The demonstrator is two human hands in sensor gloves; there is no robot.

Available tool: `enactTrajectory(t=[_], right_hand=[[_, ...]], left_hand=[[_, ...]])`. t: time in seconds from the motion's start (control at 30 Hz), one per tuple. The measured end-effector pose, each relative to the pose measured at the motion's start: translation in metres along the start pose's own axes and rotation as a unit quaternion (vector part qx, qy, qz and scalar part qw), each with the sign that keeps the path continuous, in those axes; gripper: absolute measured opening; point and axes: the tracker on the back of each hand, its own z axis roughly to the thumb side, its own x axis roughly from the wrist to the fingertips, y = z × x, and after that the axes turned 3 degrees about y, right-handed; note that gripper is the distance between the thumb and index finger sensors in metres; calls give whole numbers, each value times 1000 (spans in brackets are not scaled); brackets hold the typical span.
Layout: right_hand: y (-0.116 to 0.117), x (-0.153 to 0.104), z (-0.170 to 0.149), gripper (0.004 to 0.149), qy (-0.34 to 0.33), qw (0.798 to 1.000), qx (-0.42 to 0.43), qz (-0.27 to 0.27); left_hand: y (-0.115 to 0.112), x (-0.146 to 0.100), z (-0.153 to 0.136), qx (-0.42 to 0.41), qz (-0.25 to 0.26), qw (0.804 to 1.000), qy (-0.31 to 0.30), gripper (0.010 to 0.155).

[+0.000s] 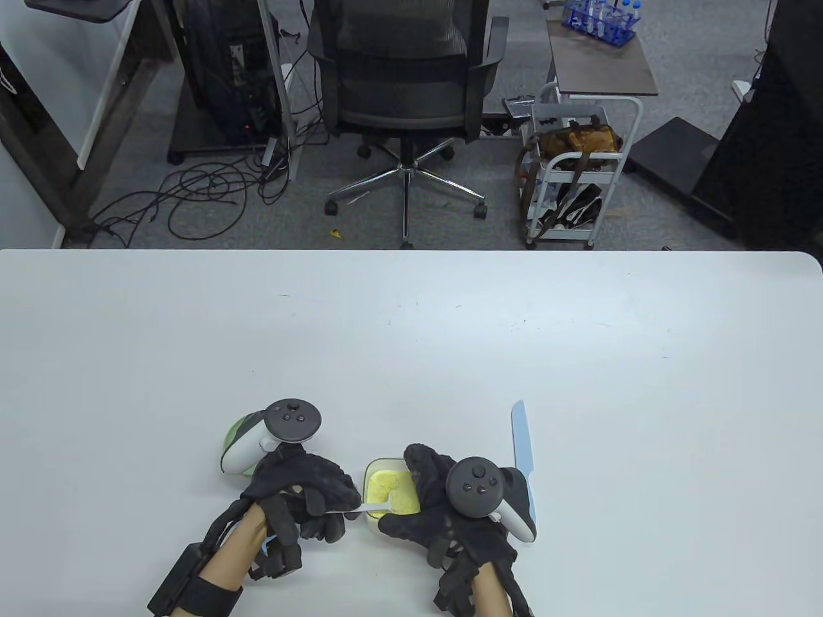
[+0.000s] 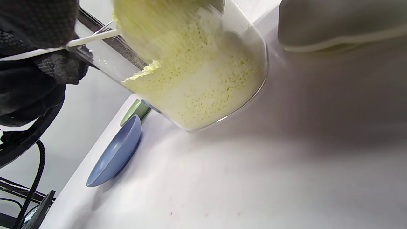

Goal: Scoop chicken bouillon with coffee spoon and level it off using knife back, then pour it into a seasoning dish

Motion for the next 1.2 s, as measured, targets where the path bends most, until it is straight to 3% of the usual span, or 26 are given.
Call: enactTrajectory(t=[0.17, 0.57, 0.7, 0.77, 0.87, 0.9, 0.97, 1.1, 1.2], right_hand=[[0, 0, 0, 103, 4, 1000, 2, 0], [-3, -3, 1, 103, 15, 1000, -22, -2], [-21, -24, 0, 105, -4, 999, -33, -30], [-41, -43, -5, 101, 22, 996, -38, -73], [-66, -65, -17, 87, 106, 974, -56, -195], [-75, -73, -25, 80, 153, 953, -65, -254], [-85, -81, -46, 65, 243, 917, -79, -308], [-81, -75, -74, 60, 346, 895, -128, -250], [-72, -64, -86, 59, 364, 890, -144, -235]], left_hand=[[1, -15, -6, -18, 45, 998, -28, 42], [-3, -40, -24, -89, 65, 989, -95, 42], [-3, -42, -29, -89, 66, 989, -98, 42], [-2, -43, -32, -93, 72, 988, -98, 42], [-1, -45, -34, -101, 78, 986, -104, 42], [0, -46, -34, -101, 79, 986, -106, 42], [0, -46, -34, -102, 81, 986, -108, 42], [-2, -45, -33, -104, 74, 986, -110, 42], [-4, -44, -32, -97, 72, 987, -108, 42]])
